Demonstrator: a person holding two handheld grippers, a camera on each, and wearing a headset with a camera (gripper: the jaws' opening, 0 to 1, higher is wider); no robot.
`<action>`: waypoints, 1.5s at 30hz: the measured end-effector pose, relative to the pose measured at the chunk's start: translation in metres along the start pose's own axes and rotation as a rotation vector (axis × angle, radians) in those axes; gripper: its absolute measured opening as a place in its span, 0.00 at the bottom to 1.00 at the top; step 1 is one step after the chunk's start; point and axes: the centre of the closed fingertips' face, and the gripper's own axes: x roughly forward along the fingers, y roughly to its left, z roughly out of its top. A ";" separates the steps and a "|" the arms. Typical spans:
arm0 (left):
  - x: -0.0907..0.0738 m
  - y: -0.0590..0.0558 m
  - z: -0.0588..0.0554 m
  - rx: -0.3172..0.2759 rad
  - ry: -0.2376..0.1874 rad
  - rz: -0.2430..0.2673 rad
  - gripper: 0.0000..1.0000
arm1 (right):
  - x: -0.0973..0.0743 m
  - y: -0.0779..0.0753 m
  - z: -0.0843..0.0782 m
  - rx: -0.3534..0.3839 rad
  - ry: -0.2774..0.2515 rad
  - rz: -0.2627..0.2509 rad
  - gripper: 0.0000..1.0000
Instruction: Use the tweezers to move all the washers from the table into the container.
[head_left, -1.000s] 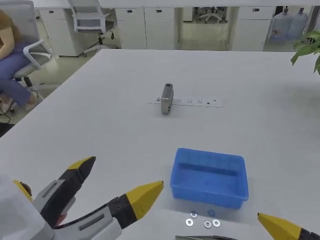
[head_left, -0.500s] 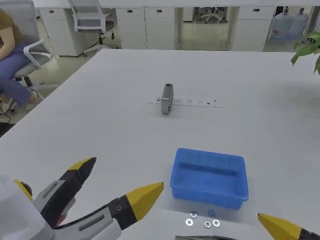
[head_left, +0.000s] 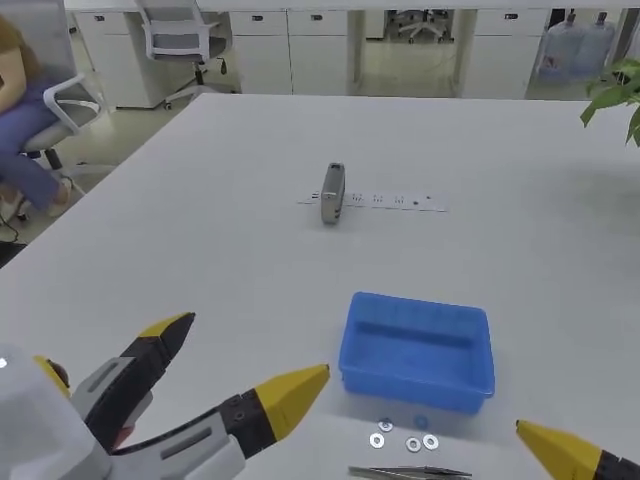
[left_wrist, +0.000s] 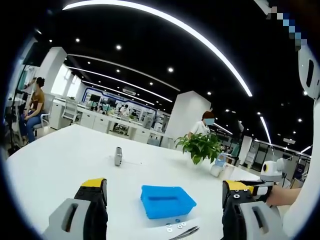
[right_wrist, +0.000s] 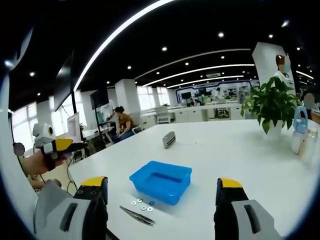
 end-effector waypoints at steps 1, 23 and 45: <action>0.001 0.000 -0.003 0.009 0.013 -0.001 0.98 | 0.000 -0.001 -0.001 0.003 0.005 -0.004 0.88; 0.029 -0.028 -0.124 0.292 0.643 -0.337 0.33 | 0.038 0.040 -0.067 -0.274 0.358 0.310 0.26; 0.042 -0.022 -0.207 0.553 0.991 -0.535 0.11 | 0.067 0.054 -0.150 -0.574 0.683 0.593 0.16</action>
